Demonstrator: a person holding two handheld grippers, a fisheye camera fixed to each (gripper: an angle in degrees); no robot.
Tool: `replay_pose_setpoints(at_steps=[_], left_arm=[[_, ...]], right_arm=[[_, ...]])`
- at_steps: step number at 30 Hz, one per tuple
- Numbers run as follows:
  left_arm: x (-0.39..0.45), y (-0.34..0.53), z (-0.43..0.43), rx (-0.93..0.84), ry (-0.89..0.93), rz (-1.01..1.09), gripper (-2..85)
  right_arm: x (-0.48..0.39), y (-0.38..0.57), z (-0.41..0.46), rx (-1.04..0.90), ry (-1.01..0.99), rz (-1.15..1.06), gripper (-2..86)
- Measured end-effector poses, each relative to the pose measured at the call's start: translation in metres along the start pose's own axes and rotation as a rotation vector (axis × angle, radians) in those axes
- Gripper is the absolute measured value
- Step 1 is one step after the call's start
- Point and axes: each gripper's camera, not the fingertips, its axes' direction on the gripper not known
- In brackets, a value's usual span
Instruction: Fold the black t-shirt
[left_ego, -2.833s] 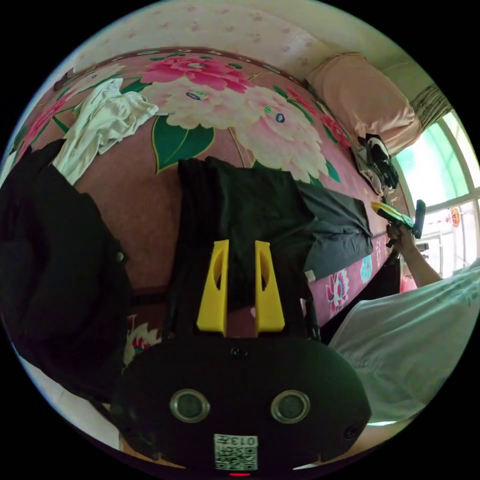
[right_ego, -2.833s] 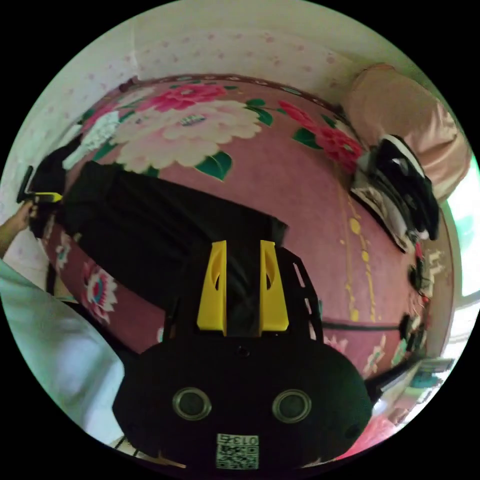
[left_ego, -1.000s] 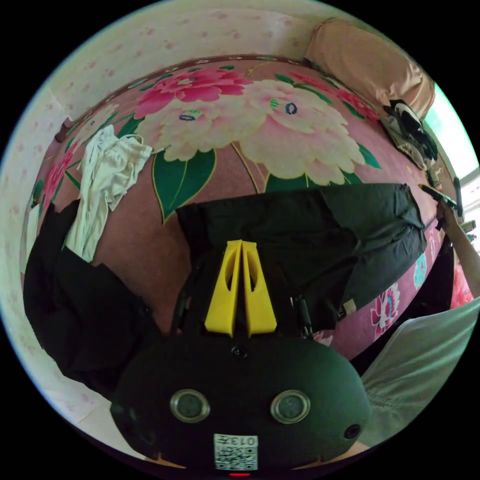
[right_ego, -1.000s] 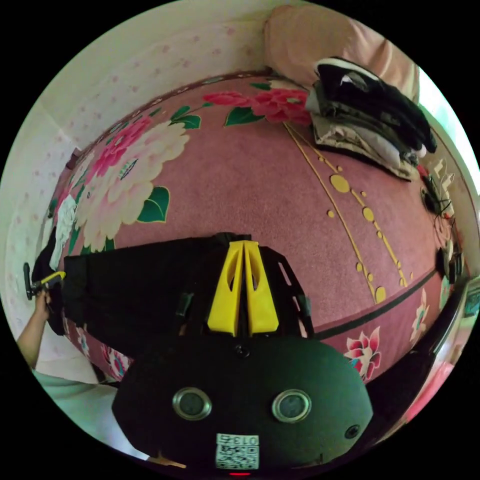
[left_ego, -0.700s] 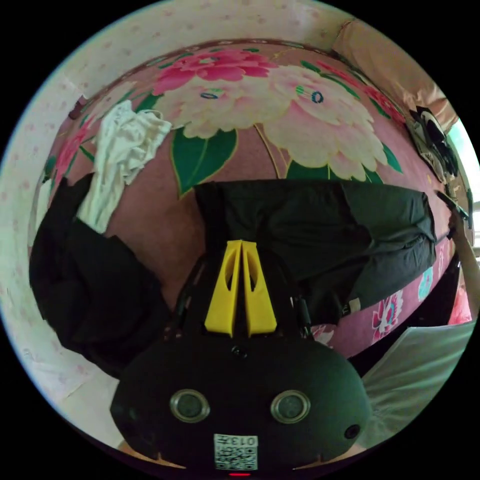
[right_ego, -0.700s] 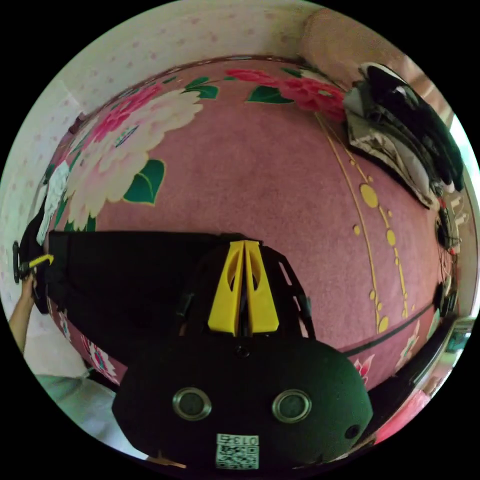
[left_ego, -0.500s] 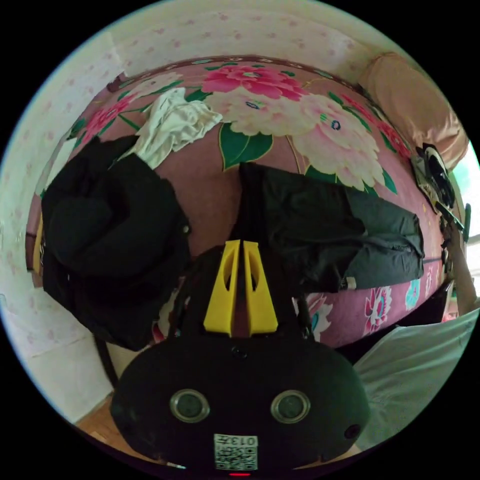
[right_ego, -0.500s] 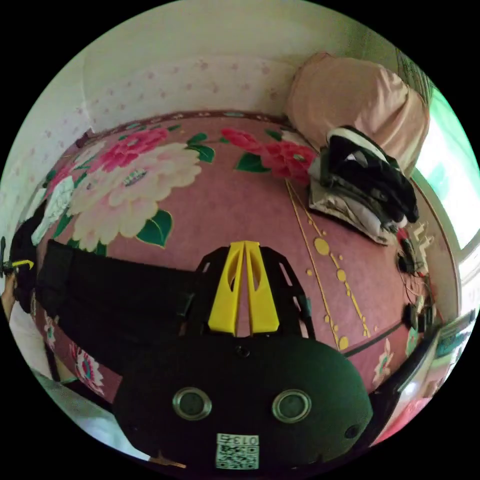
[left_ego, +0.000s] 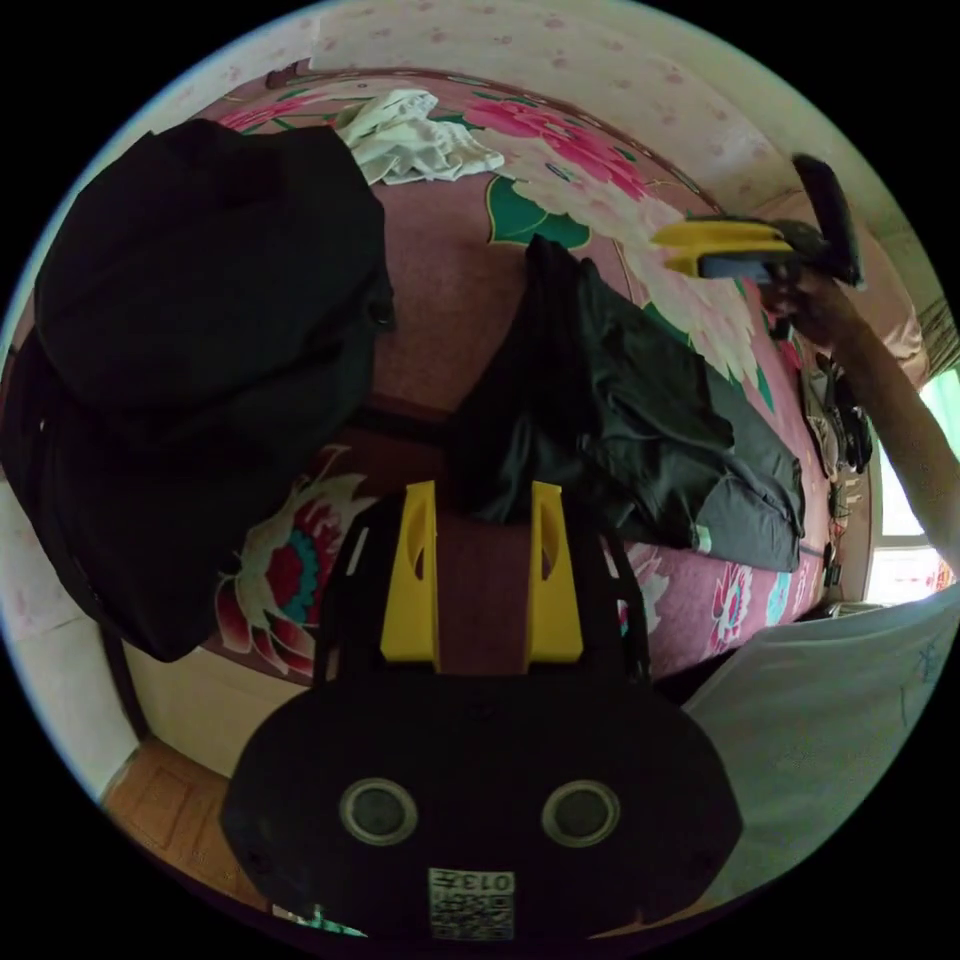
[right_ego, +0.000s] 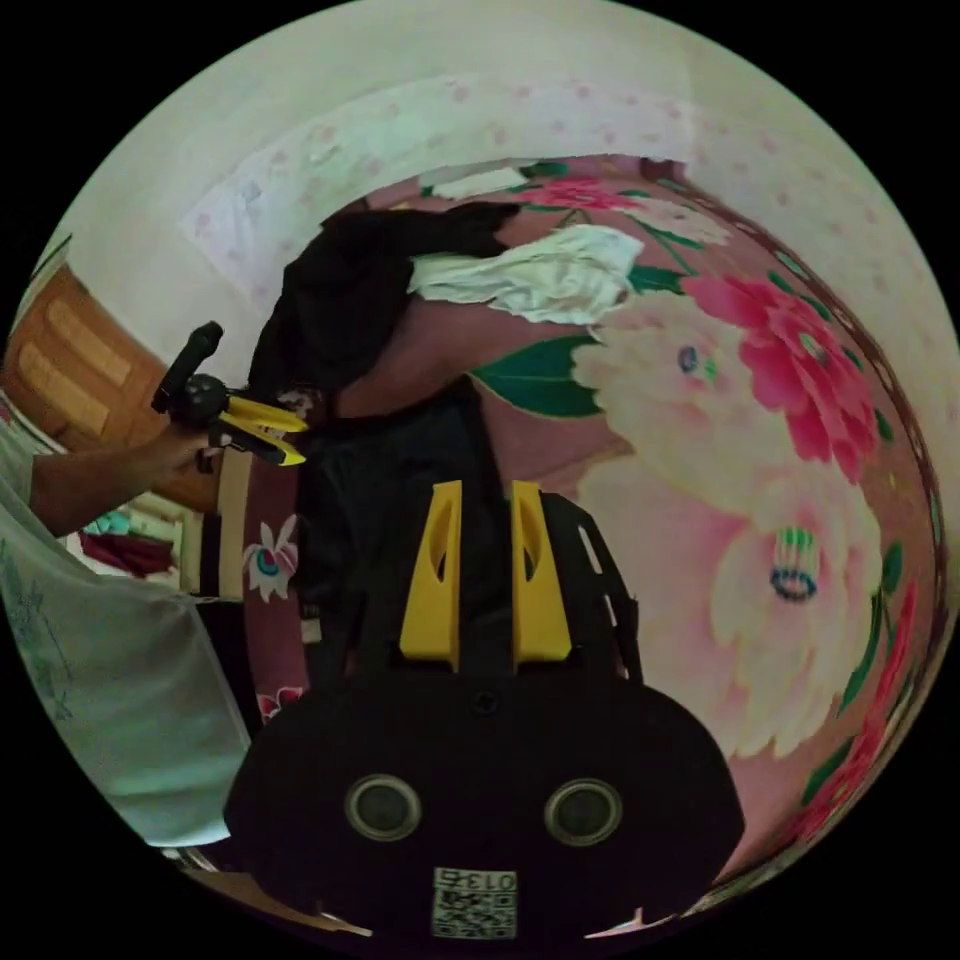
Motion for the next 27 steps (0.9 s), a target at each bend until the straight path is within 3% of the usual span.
replay_pose_setpoints(at_steps=[8, 12, 18, 20, 22, 27], left_arm=[[-0.006, 0.019, 0.008, 0.061, -0.003, -0.056, 11.4], [-0.006, 0.024, 0.013, 0.057, -0.071, -0.151, 6.8], [0.013, 0.03, 0.022, 0.059, -0.111, -0.1, 1.0], [0.009, 0.035, 0.022, 0.077, -0.035, -0.138, 0.5], [0.007, 0.048, 0.013, 0.161, 0.159, -0.181, 0.3], [0.065, 0.073, -0.021, 0.293, 0.195, 0.003, 0.2]], right_arm=[[-0.004, -0.112, 0.063, -0.261, 0.003, -0.205, 11.6], [-0.016, -0.128, 0.077, -0.318, 0.055, -0.222, 6.6], [-0.043, -0.129, 0.066, -0.305, 0.121, -0.299, 2.0], [-0.045, -0.127, 0.057, -0.268, 0.125, -0.29, 1.6], [-0.048, -0.119, 0.037, -0.202, 0.131, -0.295, 1.3], [-0.065, -0.077, -0.026, -0.045, 0.172, -0.373, 1.2]])
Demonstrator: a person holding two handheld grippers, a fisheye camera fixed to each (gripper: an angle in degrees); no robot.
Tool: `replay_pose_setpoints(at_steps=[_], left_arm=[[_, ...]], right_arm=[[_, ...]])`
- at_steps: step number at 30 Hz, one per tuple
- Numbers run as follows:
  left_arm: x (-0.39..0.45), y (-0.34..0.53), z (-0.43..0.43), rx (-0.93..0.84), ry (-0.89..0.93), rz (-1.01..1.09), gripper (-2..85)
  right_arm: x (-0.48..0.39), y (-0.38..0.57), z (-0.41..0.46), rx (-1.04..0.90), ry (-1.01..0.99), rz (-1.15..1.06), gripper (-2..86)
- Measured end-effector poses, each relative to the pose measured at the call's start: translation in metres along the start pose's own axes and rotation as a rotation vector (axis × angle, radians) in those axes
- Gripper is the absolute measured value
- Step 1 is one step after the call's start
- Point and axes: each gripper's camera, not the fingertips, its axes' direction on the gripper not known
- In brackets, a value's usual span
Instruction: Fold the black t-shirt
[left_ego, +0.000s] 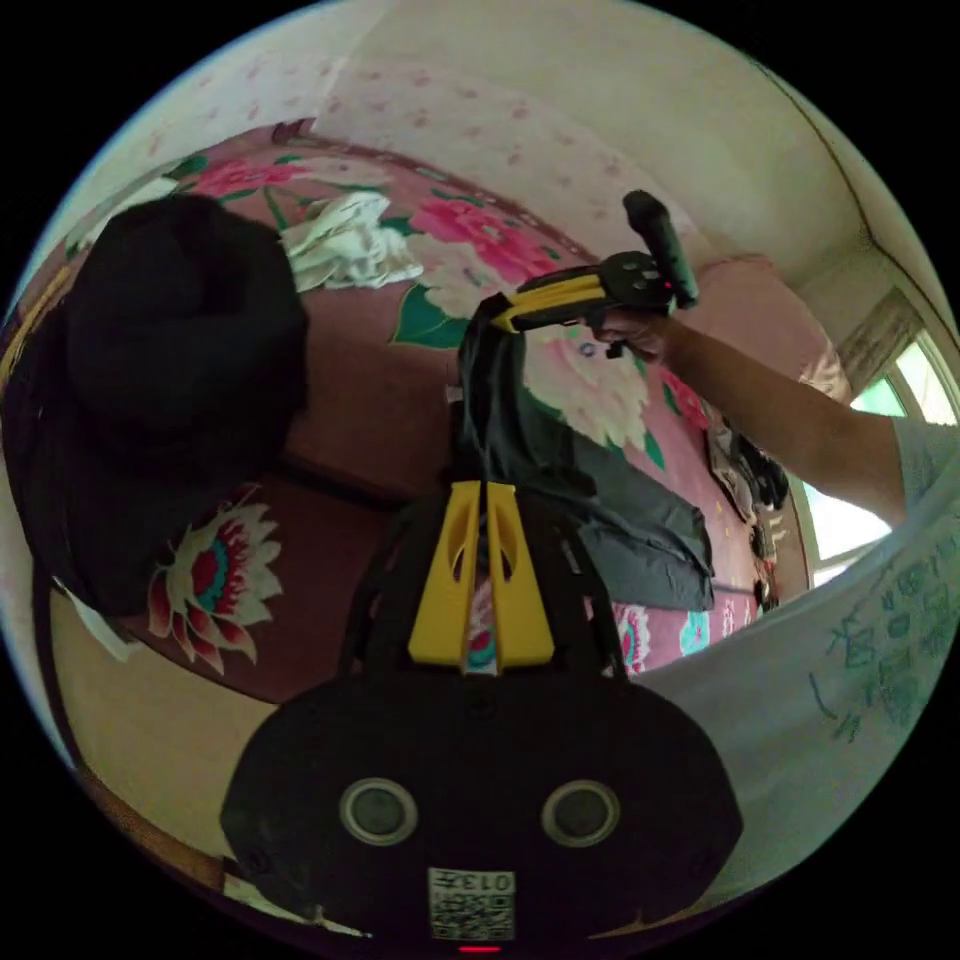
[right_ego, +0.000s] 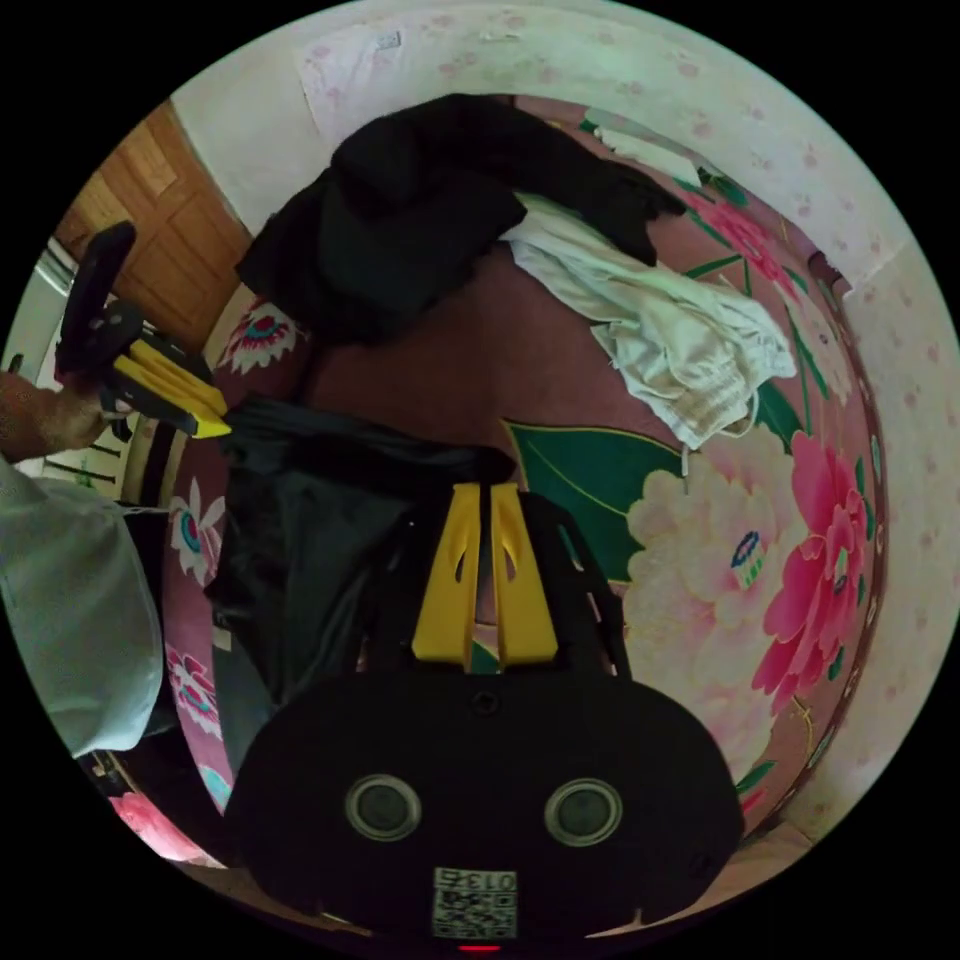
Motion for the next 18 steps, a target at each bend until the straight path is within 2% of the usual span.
replay_pose_setpoints(at_steps=[4, 9, 15, 18], left_arm=[[0.075, 0.016, 0.005, -0.004, 0.109, 0.18, 0.2], [0.161, 0.037, 0.046, -0.078, 0.183, 0.381, 0.2], [0.228, 0.065, 0.133, -0.251, 0.171, 0.512, 0.3], [0.249, 0.079, 0.174, -0.332, 0.155, 0.556, 0.4]], right_arm=[[-0.028, 0.062, -0.059, 0.098, 0.081, -0.005, 1.2], [-0.067, 0.146, -0.101, 0.126, 0.159, 0.06, 1.2], [-0.123, 0.234, -0.076, -0.001, 0.255, 0.128, 1.4], [-0.136, 0.266, -0.053, -0.042, 0.239, 0.209, 1.7]])
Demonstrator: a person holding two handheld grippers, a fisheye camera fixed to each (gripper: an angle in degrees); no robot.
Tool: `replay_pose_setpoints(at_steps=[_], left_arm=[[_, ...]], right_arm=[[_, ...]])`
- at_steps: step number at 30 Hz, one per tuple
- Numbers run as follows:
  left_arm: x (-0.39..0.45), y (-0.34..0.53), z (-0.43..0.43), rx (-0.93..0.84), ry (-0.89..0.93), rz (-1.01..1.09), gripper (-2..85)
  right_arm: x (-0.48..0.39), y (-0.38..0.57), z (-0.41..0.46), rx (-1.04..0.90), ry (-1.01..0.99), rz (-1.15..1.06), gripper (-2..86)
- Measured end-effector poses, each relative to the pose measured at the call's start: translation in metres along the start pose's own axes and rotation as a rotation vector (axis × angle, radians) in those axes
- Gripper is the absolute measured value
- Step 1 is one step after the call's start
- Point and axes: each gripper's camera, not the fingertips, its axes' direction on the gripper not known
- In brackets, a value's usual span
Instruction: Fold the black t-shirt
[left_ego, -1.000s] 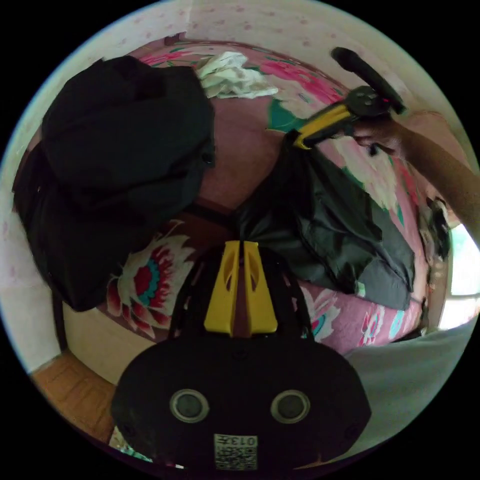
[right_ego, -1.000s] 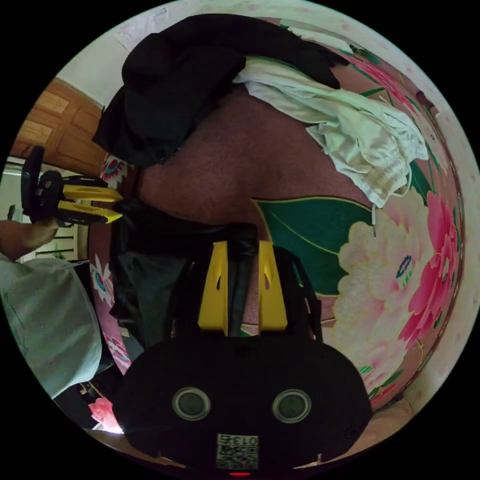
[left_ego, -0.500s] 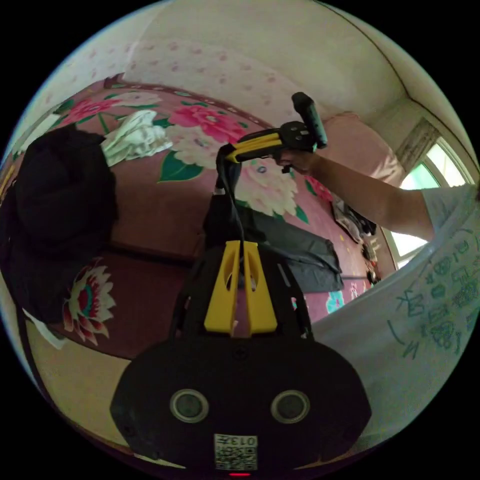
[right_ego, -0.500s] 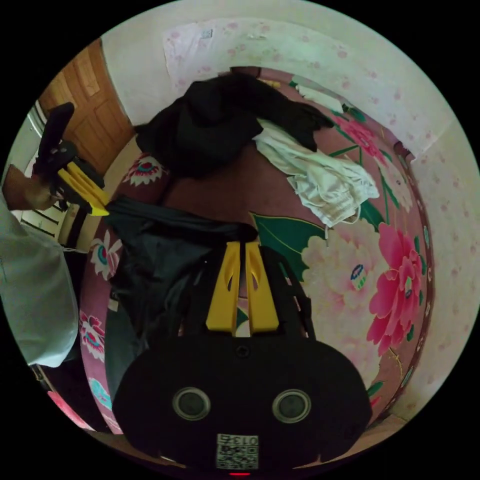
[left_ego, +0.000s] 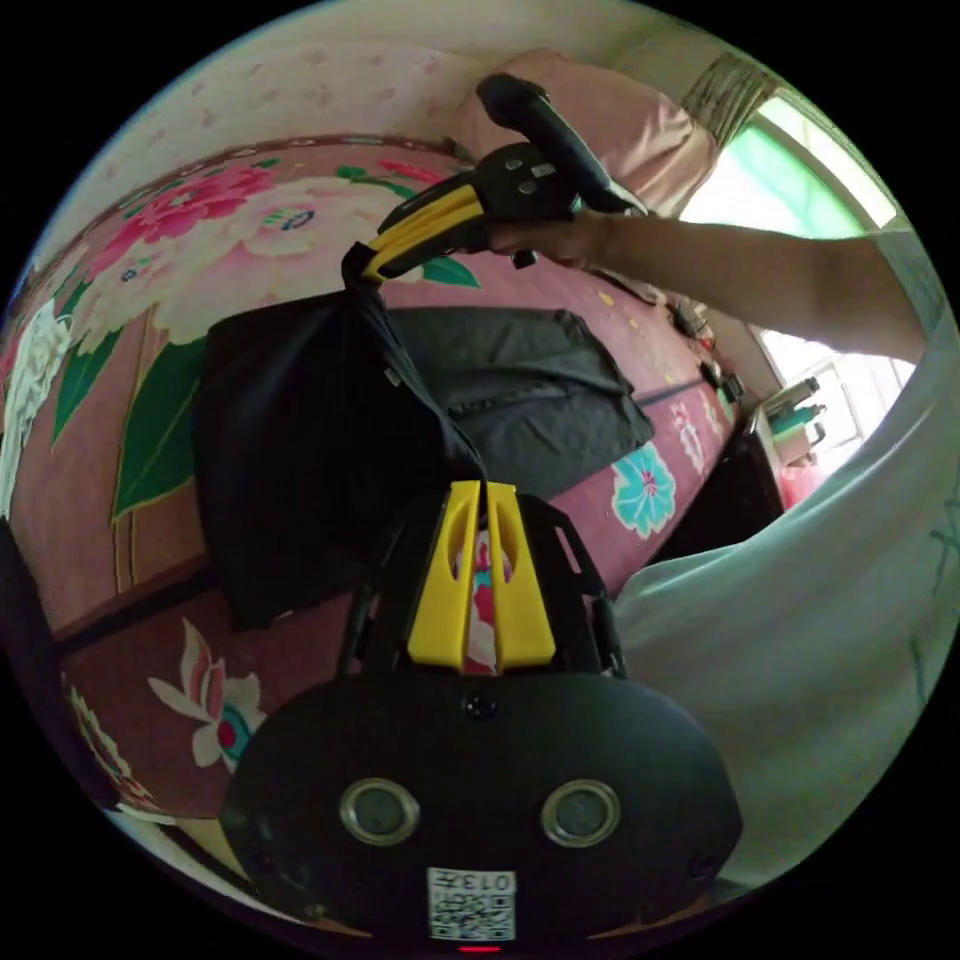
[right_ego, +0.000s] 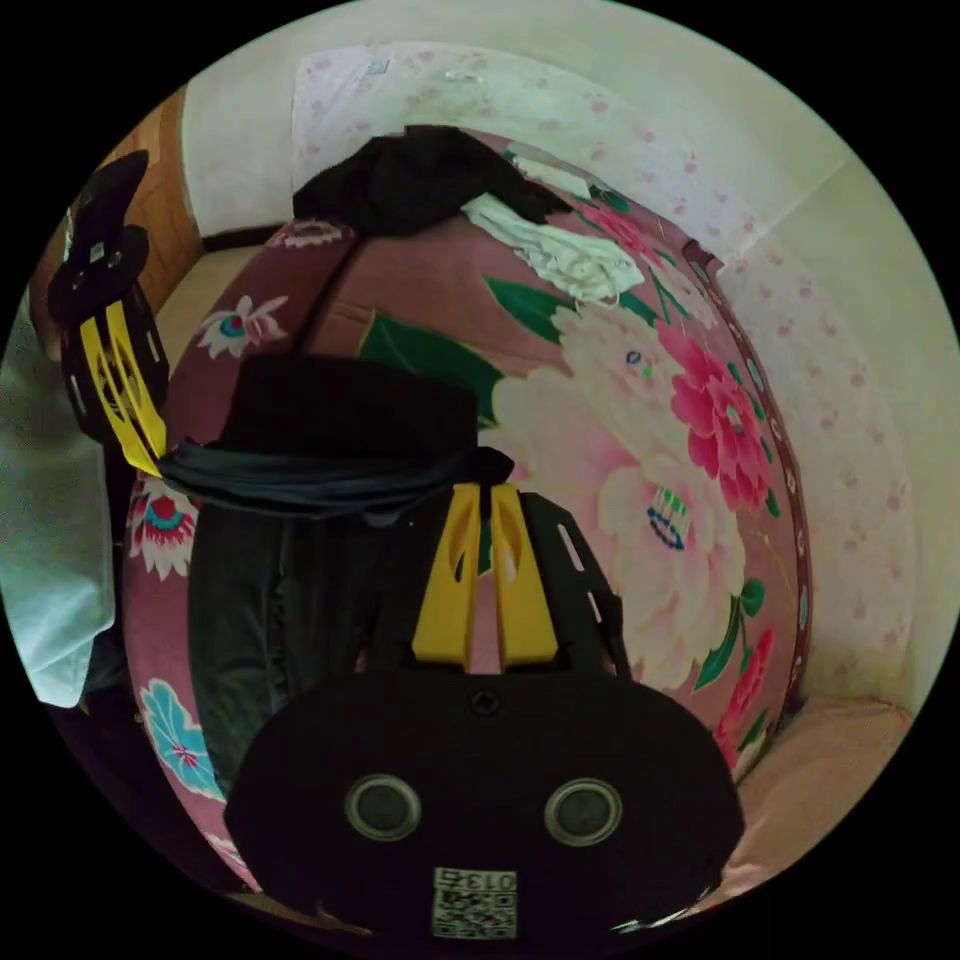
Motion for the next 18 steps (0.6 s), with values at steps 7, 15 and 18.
replay_pose_setpoints(at_steps=[7, 15, 18], left_arm=[[0.045, -0.019, 0.069, -0.159, -0.105, 0.161, 1.1], [0.108, -0.025, 0.078, -0.178, -0.047, 0.398, 1.7], [0.122, -0.029, 0.068, -0.09, -0.087, 0.413, 1.0]], right_arm=[[-0.007, 0.059, 0.022, -0.084, -0.08, 0.117, 3.1], [0.012, 0.12, -0.01, -0.077, -0.069, 0.359, 1.0], [0.011, 0.102, -0.018, 0.005, -0.047, 0.366, 0.4]])
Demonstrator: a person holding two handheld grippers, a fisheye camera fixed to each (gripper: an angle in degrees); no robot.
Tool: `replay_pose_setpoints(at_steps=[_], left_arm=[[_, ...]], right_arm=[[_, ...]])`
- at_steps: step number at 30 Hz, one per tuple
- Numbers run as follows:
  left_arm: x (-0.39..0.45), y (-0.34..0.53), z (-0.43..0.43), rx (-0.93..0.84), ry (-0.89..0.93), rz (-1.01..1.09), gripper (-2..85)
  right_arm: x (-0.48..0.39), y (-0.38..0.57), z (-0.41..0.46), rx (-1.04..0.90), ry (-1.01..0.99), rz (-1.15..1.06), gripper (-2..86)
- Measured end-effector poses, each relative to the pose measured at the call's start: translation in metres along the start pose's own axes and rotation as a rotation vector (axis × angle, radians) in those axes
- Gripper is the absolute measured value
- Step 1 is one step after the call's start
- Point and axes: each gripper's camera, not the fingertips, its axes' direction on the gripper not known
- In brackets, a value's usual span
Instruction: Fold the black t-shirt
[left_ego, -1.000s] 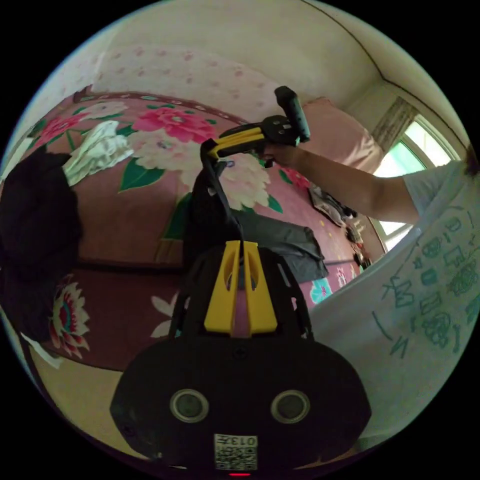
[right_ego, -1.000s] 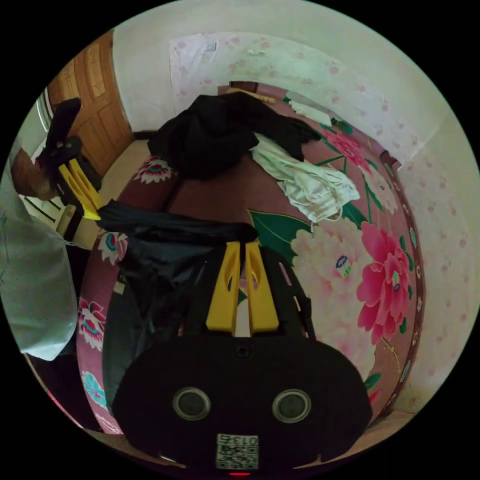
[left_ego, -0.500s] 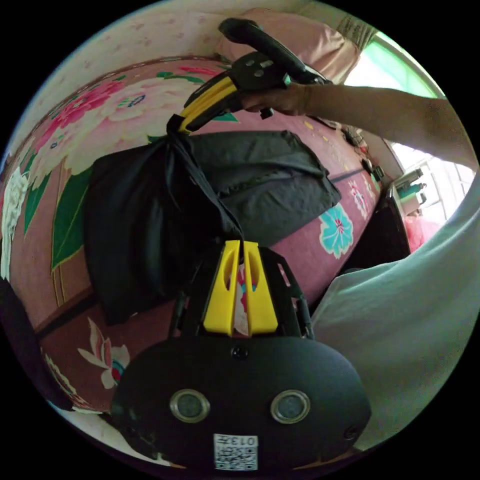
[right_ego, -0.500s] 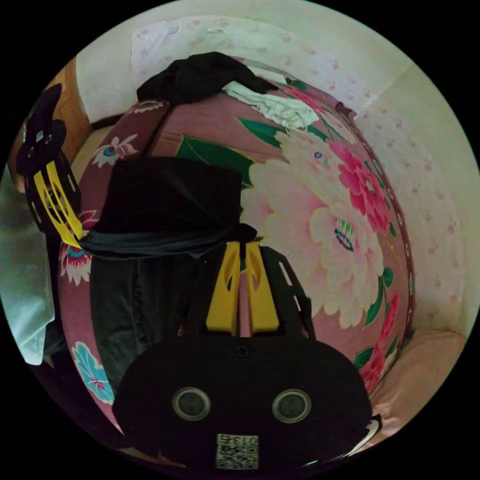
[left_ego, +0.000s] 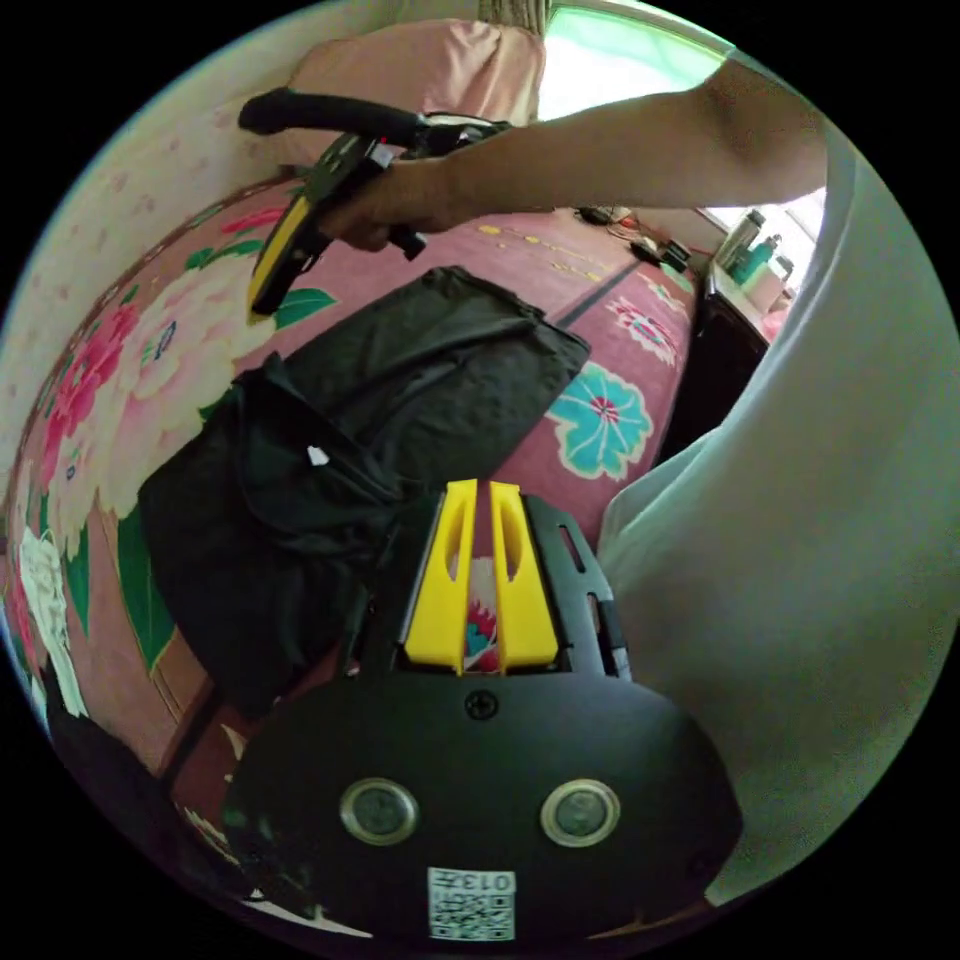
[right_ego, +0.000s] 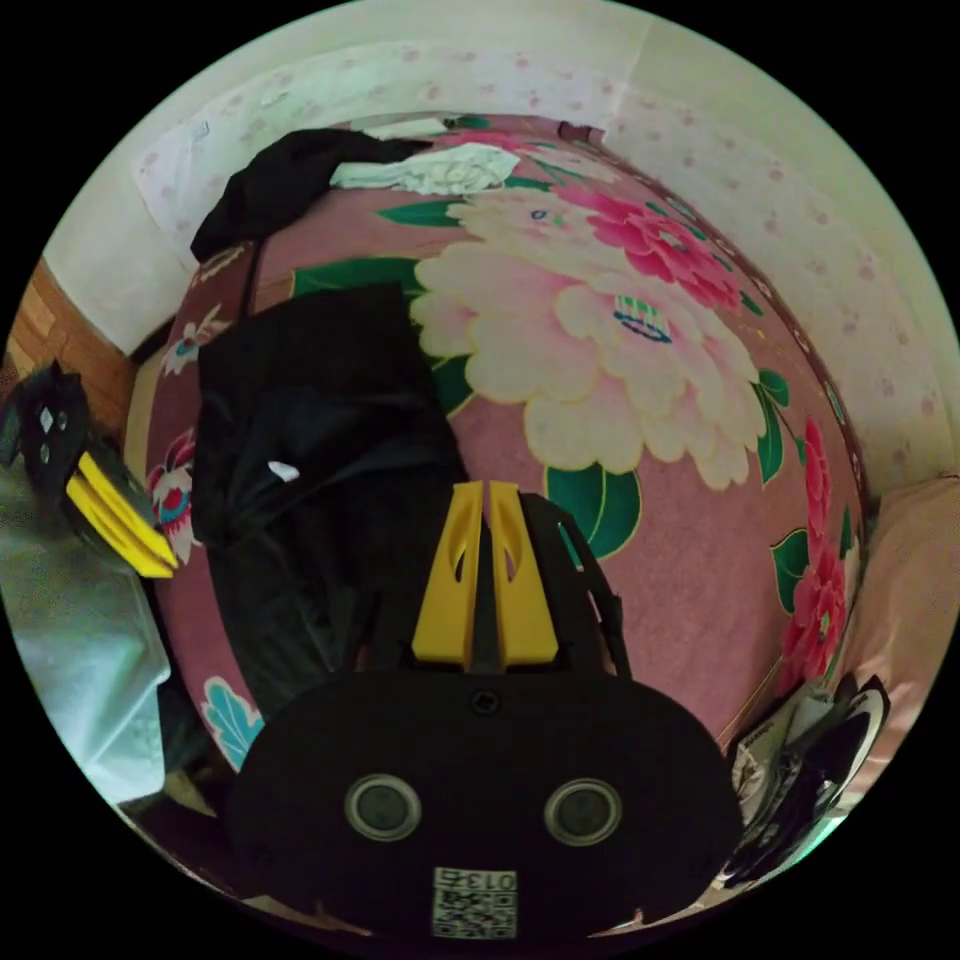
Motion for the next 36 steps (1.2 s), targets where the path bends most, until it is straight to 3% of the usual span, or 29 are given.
replay_pose_setpoints(at_steps=[7, 11, 16, 21, 26, 32, 36], left_arm=[[-0.06, 0.001, 0.006, -0.03, -0.31, -0.399, 0.2], [-0.086, 0.008, 0.036, -0.094, -0.143, -0.481, -0.1], [-0.083, 0.003, 0.034, -0.056, -0.08, -0.431, -0.1], [-0.078, 0.027, -0.002, 0.075, -0.149, -0.52, 1.2], [-0.101, 0.072, -0.024, 0.123, -0.271, -0.751, 6.9], [-0.13, 0.093, -0.013, 0.1, -0.139, -0.817, 12.4], [-0.144, 0.088, 0.009, 0.057, 0.019, -0.779, 12.4]], right_arm=[[-0.015, -0.012, 0.047, -0.059, 0.0, -0.029, -0.2], [-0.006, 0.011, 0.062, -0.088, 0.027, -0.077, -0.2], [0.017, 0.019, 0.061, -0.106, 0.037, -0.086, 0.0], [0.052, 0.011, 0.041, 0.002, 0.026, 0.048, 1.2], [0.072, -0.018, 0.052, 0.019, -0.077, 0.032, 5.8], [0.073, -0.087, 0.093, -0.022, -0.302, -0.066, 11.5], [0.074, -0.131, 0.141, -0.169, -0.366, -0.162, 11.5]])
